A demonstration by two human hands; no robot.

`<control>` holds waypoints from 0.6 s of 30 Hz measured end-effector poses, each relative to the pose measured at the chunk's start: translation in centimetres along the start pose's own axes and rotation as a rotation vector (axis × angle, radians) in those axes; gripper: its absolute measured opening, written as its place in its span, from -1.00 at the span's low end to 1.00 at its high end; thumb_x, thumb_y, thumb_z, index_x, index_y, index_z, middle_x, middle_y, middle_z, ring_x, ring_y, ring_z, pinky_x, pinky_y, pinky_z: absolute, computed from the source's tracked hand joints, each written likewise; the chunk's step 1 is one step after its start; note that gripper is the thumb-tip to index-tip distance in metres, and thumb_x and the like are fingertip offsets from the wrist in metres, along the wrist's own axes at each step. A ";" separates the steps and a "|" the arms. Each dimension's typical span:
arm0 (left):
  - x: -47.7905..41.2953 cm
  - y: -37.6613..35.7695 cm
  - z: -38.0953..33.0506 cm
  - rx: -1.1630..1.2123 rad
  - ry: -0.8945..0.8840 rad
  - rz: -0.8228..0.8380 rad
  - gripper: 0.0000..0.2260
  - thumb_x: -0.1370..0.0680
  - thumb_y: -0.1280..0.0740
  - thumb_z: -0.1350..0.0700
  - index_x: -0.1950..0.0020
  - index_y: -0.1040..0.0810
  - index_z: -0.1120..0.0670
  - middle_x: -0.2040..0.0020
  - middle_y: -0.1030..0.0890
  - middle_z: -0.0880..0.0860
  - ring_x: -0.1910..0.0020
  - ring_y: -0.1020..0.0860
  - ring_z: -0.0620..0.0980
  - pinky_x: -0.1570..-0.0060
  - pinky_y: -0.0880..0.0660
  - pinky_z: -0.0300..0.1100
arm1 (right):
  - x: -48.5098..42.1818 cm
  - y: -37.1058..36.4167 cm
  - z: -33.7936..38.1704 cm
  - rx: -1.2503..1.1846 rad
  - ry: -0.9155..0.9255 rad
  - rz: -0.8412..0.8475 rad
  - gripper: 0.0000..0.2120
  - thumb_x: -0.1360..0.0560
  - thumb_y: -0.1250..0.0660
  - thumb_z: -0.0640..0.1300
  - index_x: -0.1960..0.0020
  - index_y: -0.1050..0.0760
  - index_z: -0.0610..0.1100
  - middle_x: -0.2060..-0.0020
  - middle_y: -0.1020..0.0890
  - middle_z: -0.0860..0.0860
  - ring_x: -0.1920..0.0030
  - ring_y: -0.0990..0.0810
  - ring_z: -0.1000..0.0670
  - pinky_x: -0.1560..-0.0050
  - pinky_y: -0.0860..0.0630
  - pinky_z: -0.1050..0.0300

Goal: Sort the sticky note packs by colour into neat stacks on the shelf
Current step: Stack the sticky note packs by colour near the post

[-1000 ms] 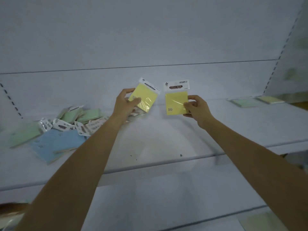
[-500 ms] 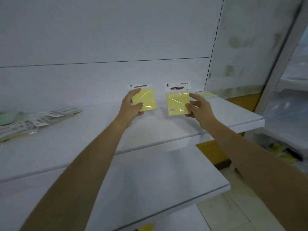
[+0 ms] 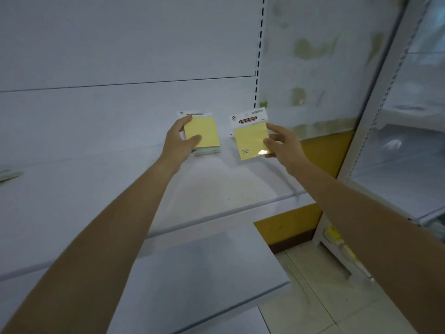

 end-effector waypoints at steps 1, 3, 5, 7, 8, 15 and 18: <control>-0.8 -0.6 0.2 0.008 -0.004 -0.004 -0.54 -0.49 -0.32 0.32 -0.37 -0.36 0.10 -0.15 -0.37 0.02 -0.09 -0.43 -0.01 0.06 -0.55 -0.16 | -1.0 0.6 -0.2 0.006 -0.001 -0.005 -0.61 -0.53 -0.22 -0.30 -0.34 -0.36 -0.12 0.14 -0.54 0.00 0.04 -0.54 -0.06 0.27 -0.59 0.25; -2.4 -1.8 0.7 0.022 0.012 -0.013 -0.55 -0.49 -0.30 0.30 -0.36 -0.38 0.06 -0.16 -0.40 0.03 -0.09 -0.45 -0.01 0.02 -0.53 -0.17 | -3.0 1.7 -0.9 -0.012 -0.031 -0.032 -0.61 -0.53 -0.19 -0.32 -0.34 -0.36 -0.13 0.20 -0.51 0.04 0.05 -0.53 -0.07 0.22 -0.59 0.20; -3.8 -2.7 1.2 0.022 0.041 -0.028 -0.56 -0.50 -0.26 0.30 -0.35 -0.39 0.02 -0.22 -0.44 0.05 -0.05 -0.48 -0.03 -0.05 -0.51 -0.16 | -4.9 2.3 -1.9 -0.035 -0.081 -0.036 -0.61 -0.53 -0.18 -0.34 -0.34 -0.35 -0.14 0.24 -0.51 0.03 0.05 -0.52 -0.07 0.18 -0.58 0.15; -4.8 -3.3 1.6 0.020 0.070 -0.049 -0.54 -0.48 -0.21 0.33 -0.34 -0.41 -0.02 -0.18 -0.44 0.03 0.08 -0.48 -0.06 0.07 -0.47 -0.25 | -6.6 2.2 -2.7 -0.046 -0.129 0.005 -0.61 -0.53 -0.17 -0.34 -0.34 -0.36 -0.14 0.22 -0.53 0.00 0.04 -0.53 -0.06 0.26 -0.60 0.23; -5.3 -3.6 1.8 0.013 0.078 -0.059 -0.52 -0.48 -0.19 0.34 -0.34 -0.41 -0.03 -0.16 -0.43 0.01 0.12 -0.47 -0.07 0.16 -0.44 -0.28 | -7.4 1.9 -2.9 -0.046 -0.138 0.024 -0.61 -0.53 -0.18 -0.34 -0.34 -0.37 -0.14 0.18 -0.55 -0.03 0.04 -0.53 -0.06 0.32 -0.60 0.29; -7.6 -5.0 3.1 0.044 0.094 -0.136 -0.51 -0.47 -0.22 0.37 -0.34 -0.41 -0.01 -0.14 -0.43 0.00 -0.04 -0.46 -0.02 0.14 -0.44 -0.29 | -13.2 -0.2 -5.6 0.097 -0.175 0.066 -0.67 -0.48 -0.25 -0.28 -0.24 -0.47 -0.16 -0.12 -0.57 -0.20 0.05 -0.54 -0.08 0.16 -0.62 0.17; -7.9 -6.0 3.5 0.057 0.101 -0.156 -0.51 -0.47 -0.23 0.38 -0.34 -0.41 0.00 -0.17 -0.44 0.03 -0.06 -0.45 -0.01 0.16 -0.44 -0.29 | -13.7 -0.4 -6.1 0.245 -0.110 0.073 -0.67 -0.50 -0.23 -0.24 -0.26 -0.46 -0.19 -0.20 -0.56 -0.16 -0.04 -0.53 -0.04 -0.07 -0.44 0.17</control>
Point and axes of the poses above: each hand's wrist, its own x-axis away from the middle knuckle, its own y-axis out of the back of the hand, z = x × y, the point moved 6 cm from there along -x, towards the middle knuckle
